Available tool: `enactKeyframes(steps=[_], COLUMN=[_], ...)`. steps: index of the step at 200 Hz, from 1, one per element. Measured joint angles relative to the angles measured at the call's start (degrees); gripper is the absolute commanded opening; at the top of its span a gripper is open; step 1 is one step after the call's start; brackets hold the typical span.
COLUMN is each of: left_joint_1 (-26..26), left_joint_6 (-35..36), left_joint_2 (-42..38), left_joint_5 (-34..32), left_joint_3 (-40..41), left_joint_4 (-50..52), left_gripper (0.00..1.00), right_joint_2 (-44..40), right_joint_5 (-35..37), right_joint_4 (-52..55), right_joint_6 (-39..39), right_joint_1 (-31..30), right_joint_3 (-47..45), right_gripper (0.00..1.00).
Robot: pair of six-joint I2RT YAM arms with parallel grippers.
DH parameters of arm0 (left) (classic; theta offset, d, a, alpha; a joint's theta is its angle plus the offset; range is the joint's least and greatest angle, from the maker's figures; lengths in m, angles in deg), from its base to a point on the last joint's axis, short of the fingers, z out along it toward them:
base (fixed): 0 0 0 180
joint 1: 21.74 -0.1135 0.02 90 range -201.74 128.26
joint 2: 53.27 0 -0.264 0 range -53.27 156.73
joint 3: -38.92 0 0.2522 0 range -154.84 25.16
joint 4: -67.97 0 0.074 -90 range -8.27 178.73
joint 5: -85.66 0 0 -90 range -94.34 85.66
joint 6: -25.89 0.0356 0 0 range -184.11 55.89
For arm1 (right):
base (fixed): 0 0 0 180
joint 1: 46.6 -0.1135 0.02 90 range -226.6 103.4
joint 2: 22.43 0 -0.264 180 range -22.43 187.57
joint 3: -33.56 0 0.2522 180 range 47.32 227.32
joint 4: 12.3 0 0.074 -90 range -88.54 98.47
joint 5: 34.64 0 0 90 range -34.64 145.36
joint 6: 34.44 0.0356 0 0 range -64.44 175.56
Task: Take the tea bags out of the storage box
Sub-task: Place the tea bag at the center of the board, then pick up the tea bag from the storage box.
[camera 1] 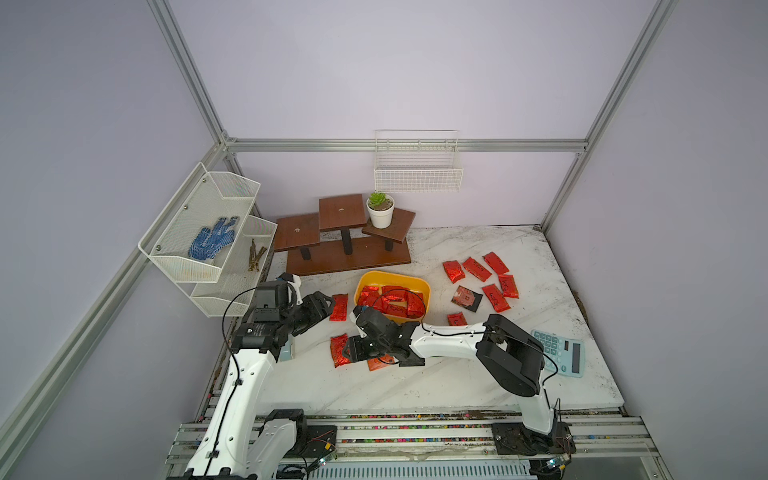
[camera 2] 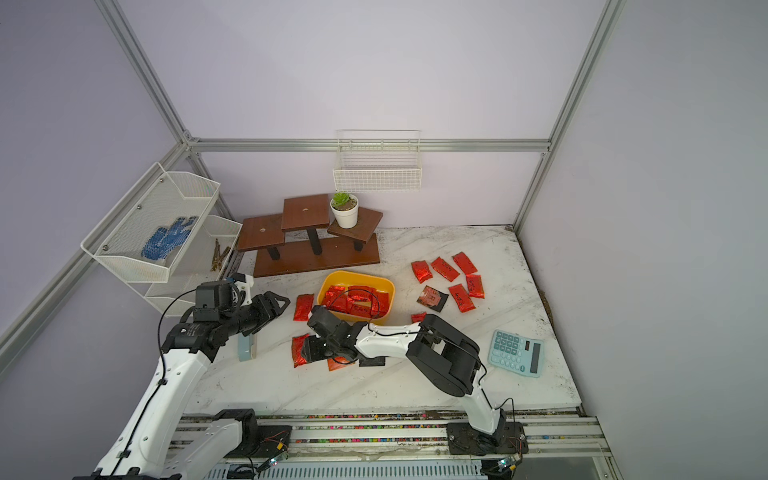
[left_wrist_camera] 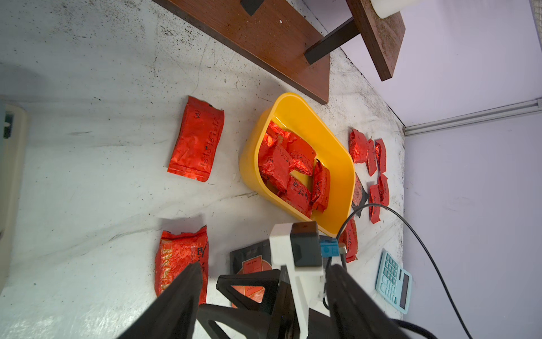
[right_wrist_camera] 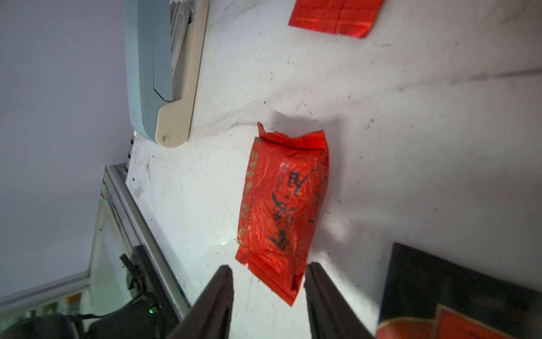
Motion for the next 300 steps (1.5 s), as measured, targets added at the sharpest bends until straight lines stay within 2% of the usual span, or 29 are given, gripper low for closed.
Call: enactKeyframes(steps=[29,61,71,74,85,112,143,177,209,212,220,253,277,300], left_joint_1=[0.0,0.11,0.57,0.87,2.14,7.15,11.98,15.08,15.52,15.52,15.52,15.52,15.52,15.52], left_joint_6=[0.0,0.0,-0.02,-0.02,-0.07,-0.57,-1.51,-2.45,-2.93,-2.95,-2.95,-2.97,-2.95,-2.97], left_joint_2=[0.09,0.66,0.98,1.11,1.57,3.8,7.3,9.68,9.81,9.81,9.81,9.81,10.05,10.64], left_joint_5=[0.39,0.83,0.7,0.66,0.37,-1.2,-2.95,-4.17,-4.7,-4.74,-4.94,-5.29,-5.29,-5.25], left_joint_3=[-0.02,-0.02,-0.02,-0.02,-0.02,-0.07,-0.07,-0.07,-0.07,-0.07,-0.07,-0.07,-0.07,-0.04], left_joint_4=[0.0,-0.07,-0.13,-0.22,-0.42,-1.68,-3.56,-5.79,-6.86,-6.93,-7.17,-7.72,-8.17,-9.03], left_gripper=[0.7,0.7,0.7,0.7,0.7,0.7,0.69,0.69,0.69,0.69,0.69,0.7,0.69,0.69], right_joint_2=[-5.66,-14.12,-16.15,-16.65,-18.03,-18.14,-13.7,-6.14,0.26,0.72,1.84,4.59,5.14,5.46], right_joint_5=[3.8,10.51,13.03,13.79,16.57,20.98,22.62,25.38,26.43,26.58,26.91,29.22,30.42,30.71], right_joint_4=[3.54,7.69,8.74,9.03,10.34,14.49,19.98,24.79,28.5,28.81,29.57,32.46,34.21,34.95], right_joint_6=[-3.69,-8.83,-11.02,-11.43,-13.81,-18.08,-21.51,-24.24,-25.68,-25.79,-26.08,-26.69,-26.64,-26.4], right_joint_1=[0.09,1.27,2.03,2.36,3.61,8.0,13.64,16.52,17.62,17.68,17.88,18.14,18.36,18.36], right_joint_3=[-0.15,-0.11,-0.11,-0.11,-0.11,0.98,5.29,10.84,15.19,15.54,16.39,18.93,19.12,19.12], right_gripper=[0.52,0.64,0.64,0.69,0.73,0.76,0.76,0.7,0.67,0.63,0.61,0.56,0.48,0.44])
